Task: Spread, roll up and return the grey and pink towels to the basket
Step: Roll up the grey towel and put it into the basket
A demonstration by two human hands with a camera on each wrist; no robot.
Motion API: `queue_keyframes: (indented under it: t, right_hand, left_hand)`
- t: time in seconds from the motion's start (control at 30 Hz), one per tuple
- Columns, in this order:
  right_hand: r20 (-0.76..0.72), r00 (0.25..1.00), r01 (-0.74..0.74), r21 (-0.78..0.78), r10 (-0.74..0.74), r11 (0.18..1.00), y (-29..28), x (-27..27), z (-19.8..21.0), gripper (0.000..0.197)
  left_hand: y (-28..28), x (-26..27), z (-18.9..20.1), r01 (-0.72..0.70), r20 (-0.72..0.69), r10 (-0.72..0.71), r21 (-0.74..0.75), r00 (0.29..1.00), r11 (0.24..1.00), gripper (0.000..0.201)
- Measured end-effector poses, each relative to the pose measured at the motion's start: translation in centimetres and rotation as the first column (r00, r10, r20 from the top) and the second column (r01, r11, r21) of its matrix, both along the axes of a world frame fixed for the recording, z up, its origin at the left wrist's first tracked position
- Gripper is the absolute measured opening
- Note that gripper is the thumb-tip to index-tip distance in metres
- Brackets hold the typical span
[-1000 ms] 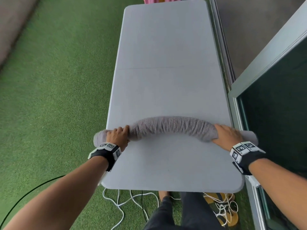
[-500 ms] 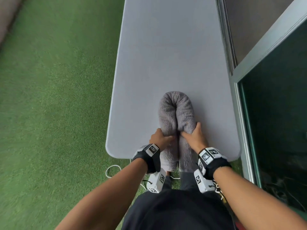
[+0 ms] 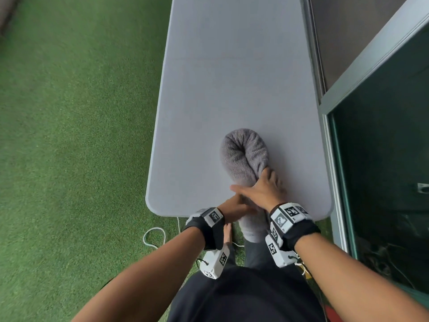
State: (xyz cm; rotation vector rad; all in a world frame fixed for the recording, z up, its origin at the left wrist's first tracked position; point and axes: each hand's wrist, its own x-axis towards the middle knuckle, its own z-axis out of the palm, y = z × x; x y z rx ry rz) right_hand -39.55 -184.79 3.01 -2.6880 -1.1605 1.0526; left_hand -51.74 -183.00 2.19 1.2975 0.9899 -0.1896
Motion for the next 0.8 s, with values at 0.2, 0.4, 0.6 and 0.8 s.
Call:
queue_keyframes:
  t: [0.2,0.4,0.6,0.8]
  right_hand:
    - [0.205,0.966,-0.143,-0.077,0.156,0.987,1.1,0.2,-1.7,0.115]
    - [0.028,0.987,-0.161,0.094,0.159,0.982,1.7,4.1,-0.1,0.086]
    - [-0.049,0.938,-0.329,0.187,0.343,0.926,4.3,4.7,2.3,0.093]
    - [-0.099,0.85,-0.478,0.27,0.518,0.836,9.4,0.5,4.4,0.089]
  left_hand:
    - [-1.9,-3.5,-1.6,0.422,-0.301,-0.362,0.165,0.882,0.891,0.059]
    - [-6.4,-13.6,-3.5,0.223,-0.513,-0.122,0.141,0.85,0.964,0.041]
    - [-13.7,-21.6,-2.7,-0.069,-0.705,0.181,0.184,0.686,0.98,0.039]
    - [-23.7,-23.6,-2.1,-0.42,-0.72,0.394,0.156,0.572,0.894,0.011]
